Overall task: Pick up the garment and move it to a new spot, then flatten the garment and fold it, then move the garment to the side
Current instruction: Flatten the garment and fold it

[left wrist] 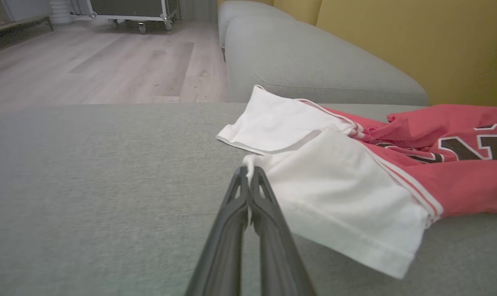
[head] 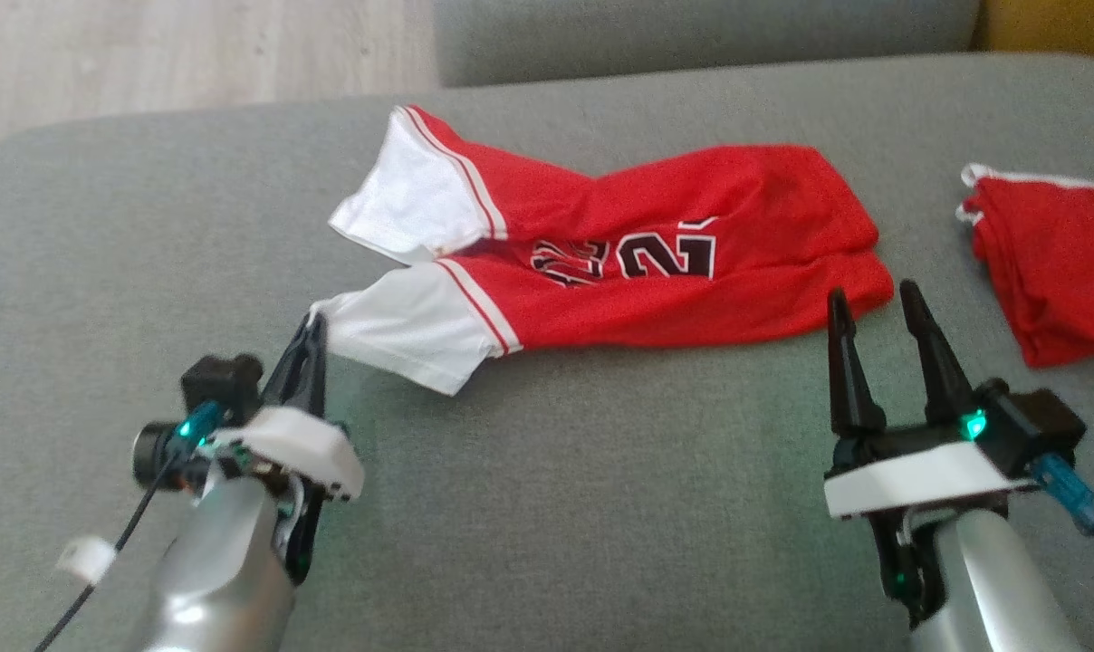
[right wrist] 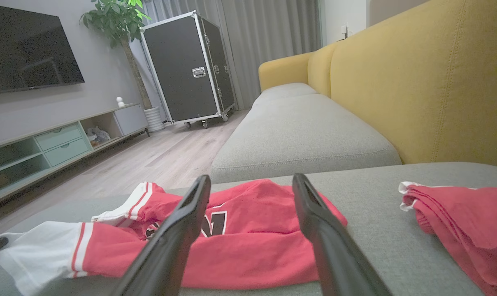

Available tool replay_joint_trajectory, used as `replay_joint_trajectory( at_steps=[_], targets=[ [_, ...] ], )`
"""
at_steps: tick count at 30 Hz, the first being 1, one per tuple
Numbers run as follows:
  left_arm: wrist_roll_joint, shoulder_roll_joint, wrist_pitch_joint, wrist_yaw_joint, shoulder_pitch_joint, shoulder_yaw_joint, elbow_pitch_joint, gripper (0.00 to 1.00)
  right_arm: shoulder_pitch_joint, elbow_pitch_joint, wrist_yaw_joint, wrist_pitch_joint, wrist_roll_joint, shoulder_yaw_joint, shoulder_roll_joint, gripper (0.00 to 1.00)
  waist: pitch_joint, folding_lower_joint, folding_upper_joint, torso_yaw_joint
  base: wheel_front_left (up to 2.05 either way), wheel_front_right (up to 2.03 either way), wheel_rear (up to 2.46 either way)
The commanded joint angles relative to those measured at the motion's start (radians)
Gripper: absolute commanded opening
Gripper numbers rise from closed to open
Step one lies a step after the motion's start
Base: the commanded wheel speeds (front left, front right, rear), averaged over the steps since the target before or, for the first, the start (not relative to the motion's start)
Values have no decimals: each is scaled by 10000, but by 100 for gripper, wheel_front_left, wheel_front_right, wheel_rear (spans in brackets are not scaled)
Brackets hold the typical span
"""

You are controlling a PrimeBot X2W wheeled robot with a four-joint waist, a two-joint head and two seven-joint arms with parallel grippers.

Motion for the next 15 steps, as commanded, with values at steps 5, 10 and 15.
replay_joint_trajectory(
  at_steps=[5,10,15],
  targets=[
    [-120,646,-225,300,829,634,-1368,0,302,-8,37,-105,-57,103,-31,100,-933,0,0,633,0,0,0],
    [-4,896,-24,320,2043,420,-2468,0,524,342,37,-105,-18,83,-31,100,-1374,0,0,948,0,0,0],
    [127,1126,1165,332,3117,-67,-3305,0,550,655,37,-105,10,64,-31,100,-1520,0,0,1137,0,0,0]
  ],
)
